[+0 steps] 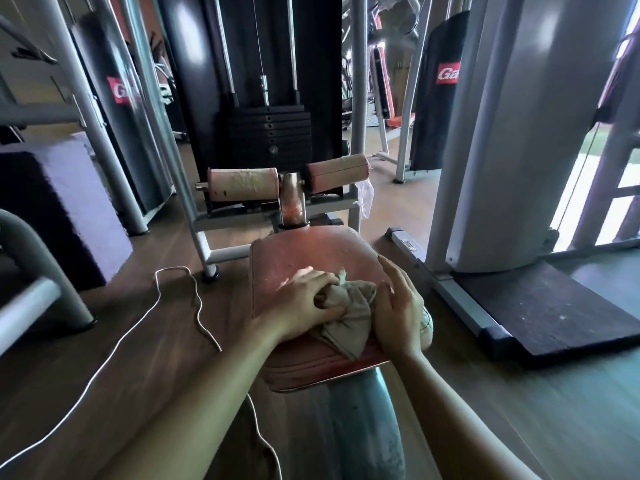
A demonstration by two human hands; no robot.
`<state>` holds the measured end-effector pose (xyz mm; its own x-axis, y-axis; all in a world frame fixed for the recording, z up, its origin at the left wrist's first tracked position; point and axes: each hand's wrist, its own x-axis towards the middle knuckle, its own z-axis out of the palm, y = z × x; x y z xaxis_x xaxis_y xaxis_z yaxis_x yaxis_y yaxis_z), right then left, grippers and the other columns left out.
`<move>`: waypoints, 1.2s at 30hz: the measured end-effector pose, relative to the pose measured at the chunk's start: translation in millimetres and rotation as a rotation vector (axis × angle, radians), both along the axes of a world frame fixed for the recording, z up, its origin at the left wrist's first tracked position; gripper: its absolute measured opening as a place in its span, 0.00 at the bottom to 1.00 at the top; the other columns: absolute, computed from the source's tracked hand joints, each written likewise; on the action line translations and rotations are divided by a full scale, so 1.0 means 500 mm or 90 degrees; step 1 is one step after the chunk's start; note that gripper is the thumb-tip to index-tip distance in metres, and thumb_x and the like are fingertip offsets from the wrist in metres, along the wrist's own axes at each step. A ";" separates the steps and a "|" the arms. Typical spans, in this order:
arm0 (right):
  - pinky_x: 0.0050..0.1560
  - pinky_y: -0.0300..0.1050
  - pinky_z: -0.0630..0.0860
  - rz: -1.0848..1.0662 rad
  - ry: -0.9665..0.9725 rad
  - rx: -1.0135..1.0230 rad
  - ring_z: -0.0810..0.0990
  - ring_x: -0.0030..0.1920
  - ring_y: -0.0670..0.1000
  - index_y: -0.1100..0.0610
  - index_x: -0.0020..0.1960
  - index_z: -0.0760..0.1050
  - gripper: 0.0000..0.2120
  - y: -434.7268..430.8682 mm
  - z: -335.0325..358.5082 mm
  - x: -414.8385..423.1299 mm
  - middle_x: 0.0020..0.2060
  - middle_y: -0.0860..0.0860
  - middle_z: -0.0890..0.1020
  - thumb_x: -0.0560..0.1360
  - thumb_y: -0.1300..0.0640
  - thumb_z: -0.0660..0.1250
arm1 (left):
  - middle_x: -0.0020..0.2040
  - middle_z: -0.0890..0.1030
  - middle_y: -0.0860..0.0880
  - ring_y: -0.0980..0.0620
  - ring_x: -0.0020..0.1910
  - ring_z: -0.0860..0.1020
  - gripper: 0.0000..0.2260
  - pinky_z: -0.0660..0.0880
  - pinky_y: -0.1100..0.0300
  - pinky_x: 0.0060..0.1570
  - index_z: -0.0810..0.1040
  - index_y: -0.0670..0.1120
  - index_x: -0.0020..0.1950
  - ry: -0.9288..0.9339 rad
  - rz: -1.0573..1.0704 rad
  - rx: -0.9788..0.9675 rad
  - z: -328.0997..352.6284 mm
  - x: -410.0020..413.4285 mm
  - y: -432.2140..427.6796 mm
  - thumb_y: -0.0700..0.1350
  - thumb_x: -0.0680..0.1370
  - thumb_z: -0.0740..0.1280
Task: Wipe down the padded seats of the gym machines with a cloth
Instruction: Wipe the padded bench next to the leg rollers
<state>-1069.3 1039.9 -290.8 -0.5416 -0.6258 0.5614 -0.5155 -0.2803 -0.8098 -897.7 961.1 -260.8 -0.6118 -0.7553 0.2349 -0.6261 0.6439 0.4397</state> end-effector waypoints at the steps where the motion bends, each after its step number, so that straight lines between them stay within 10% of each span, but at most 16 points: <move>1: 0.66 0.55 0.75 0.004 0.000 0.006 0.79 0.64 0.51 0.56 0.67 0.78 0.23 0.001 0.001 -0.001 0.63 0.51 0.82 0.74 0.61 0.58 | 0.68 0.75 0.59 0.48 0.77 0.62 0.22 0.64 0.47 0.70 0.75 0.55 0.63 -0.013 0.027 -0.008 0.006 0.010 0.003 0.60 0.73 0.73; 9: 0.63 0.39 0.73 0.030 0.076 0.063 0.82 0.59 0.49 0.57 0.63 0.82 0.15 -0.016 -0.009 -0.009 0.59 0.49 0.84 0.77 0.62 0.68 | 0.81 0.61 0.53 0.46 0.81 0.54 0.23 0.53 0.44 0.78 0.68 0.54 0.75 -0.152 0.132 -0.086 0.022 0.083 -0.019 0.53 0.80 0.62; 18: 0.68 0.43 0.70 0.088 0.235 0.159 0.75 0.70 0.49 0.49 0.62 0.83 0.17 -0.029 -0.012 -0.009 0.60 0.45 0.84 0.75 0.47 0.74 | 0.80 0.63 0.57 0.48 0.79 0.59 0.51 0.58 0.47 0.74 0.67 0.64 0.75 -0.186 0.128 -0.051 0.006 0.065 -0.039 0.85 0.59 0.41; 24: 0.78 0.52 0.56 0.140 0.427 0.388 0.58 0.79 0.48 0.37 0.70 0.72 0.30 -0.019 0.012 0.011 0.74 0.37 0.70 0.72 0.26 0.59 | 0.80 0.62 0.53 0.42 0.79 0.57 0.41 0.55 0.48 0.76 0.55 0.64 0.80 -0.207 0.101 0.040 0.036 0.096 -0.063 0.72 0.71 0.68; 30: 0.80 0.54 0.40 0.167 0.588 0.610 0.42 0.82 0.50 0.34 0.80 0.46 0.33 -0.026 0.024 0.030 0.82 0.42 0.46 0.78 0.27 0.47 | 0.80 0.62 0.52 0.46 0.80 0.57 0.41 0.46 0.41 0.79 0.60 0.59 0.79 -0.256 0.087 0.039 0.044 0.100 -0.108 0.73 0.71 0.65; 36: 0.79 0.50 0.40 0.120 0.580 0.601 0.44 0.81 0.47 0.31 0.78 0.48 0.30 -0.022 0.020 0.042 0.81 0.39 0.48 0.78 0.28 0.48 | 0.79 0.64 0.46 0.44 0.79 0.60 0.41 0.50 0.41 0.78 0.59 0.49 0.80 -0.347 0.040 -0.020 0.039 0.078 -0.152 0.72 0.75 0.61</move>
<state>-1048.3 1029.1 -280.9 -0.0683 -0.9976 -0.0144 -0.9905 0.0696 -0.1186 -858.9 885.3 -241.5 -0.6053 -0.7918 -0.0810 -0.7954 0.6057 0.0226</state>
